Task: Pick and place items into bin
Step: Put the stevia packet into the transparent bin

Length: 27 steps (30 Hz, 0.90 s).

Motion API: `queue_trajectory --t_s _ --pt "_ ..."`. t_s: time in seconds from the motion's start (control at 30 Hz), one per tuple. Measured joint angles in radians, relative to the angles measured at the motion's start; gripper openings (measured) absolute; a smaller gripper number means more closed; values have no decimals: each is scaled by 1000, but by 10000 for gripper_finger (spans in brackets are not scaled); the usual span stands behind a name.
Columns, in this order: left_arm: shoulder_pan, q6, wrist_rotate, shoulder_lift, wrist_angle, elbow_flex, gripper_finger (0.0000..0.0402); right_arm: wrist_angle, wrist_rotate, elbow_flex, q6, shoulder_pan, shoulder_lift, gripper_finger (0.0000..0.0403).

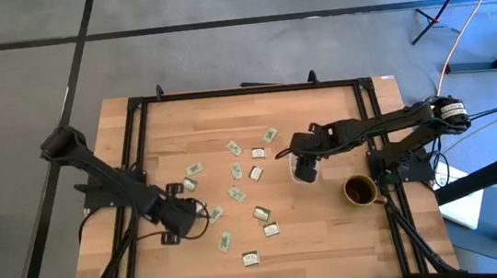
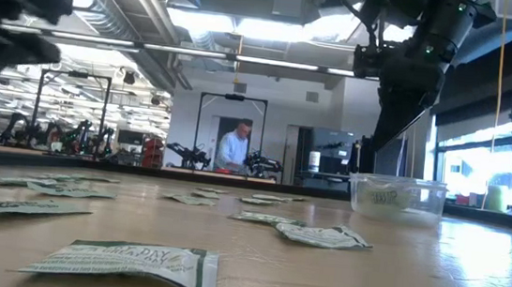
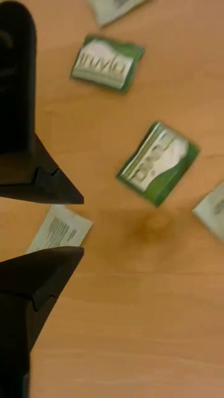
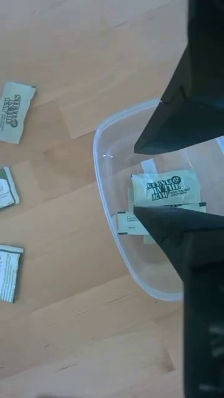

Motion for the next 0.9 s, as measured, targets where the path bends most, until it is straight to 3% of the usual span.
queue_trajectory --t_s 0.43,0.9 --pt "-66 -172 -33 164 23 0 99 17 0 0 1 0 0 149" --pt "-66 -269 28 198 56 -10 56 26 0 0 1 0 0 149"
